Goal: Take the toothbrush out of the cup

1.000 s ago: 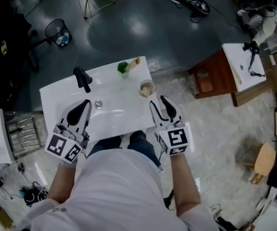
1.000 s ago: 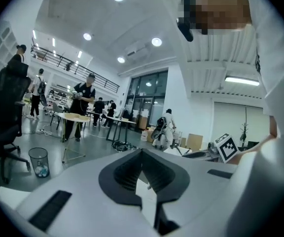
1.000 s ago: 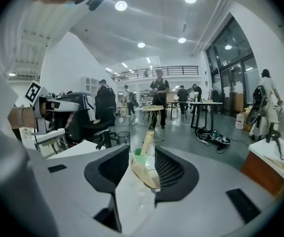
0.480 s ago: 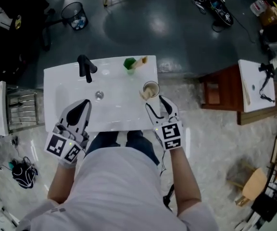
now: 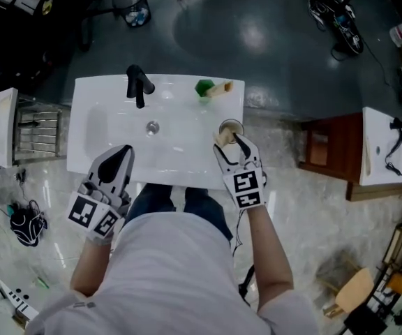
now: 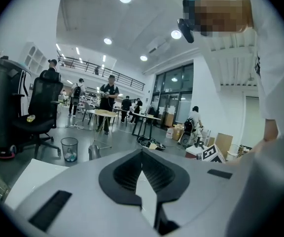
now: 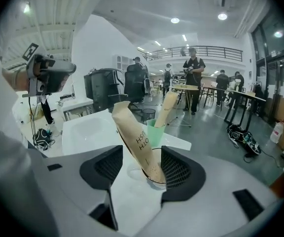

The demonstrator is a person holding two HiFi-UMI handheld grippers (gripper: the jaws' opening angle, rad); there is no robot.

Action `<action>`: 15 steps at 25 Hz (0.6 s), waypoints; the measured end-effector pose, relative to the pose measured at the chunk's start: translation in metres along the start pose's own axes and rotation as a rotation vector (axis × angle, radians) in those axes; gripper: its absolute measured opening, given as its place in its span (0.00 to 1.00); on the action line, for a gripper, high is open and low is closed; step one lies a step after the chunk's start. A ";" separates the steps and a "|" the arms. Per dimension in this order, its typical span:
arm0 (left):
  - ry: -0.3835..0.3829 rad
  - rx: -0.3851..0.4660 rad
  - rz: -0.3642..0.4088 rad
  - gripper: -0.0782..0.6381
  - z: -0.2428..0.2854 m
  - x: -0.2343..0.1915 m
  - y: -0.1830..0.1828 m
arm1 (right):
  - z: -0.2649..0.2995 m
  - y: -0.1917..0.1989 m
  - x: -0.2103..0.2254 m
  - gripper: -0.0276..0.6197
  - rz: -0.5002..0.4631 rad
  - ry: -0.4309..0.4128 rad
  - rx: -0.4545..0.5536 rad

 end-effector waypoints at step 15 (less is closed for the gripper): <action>-0.055 0.008 -0.002 0.13 -0.003 -0.003 -0.002 | 0.023 -0.010 0.007 0.23 -0.078 0.015 0.000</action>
Point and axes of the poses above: the fingertips, and each gripper's own axes: z forward along the fingers, x to its right, y out of its underside, the point moved 9 cm from there along -z, backward along the fingers, and after that the axes turned 1 degree about -y, right-handed, at the moved point
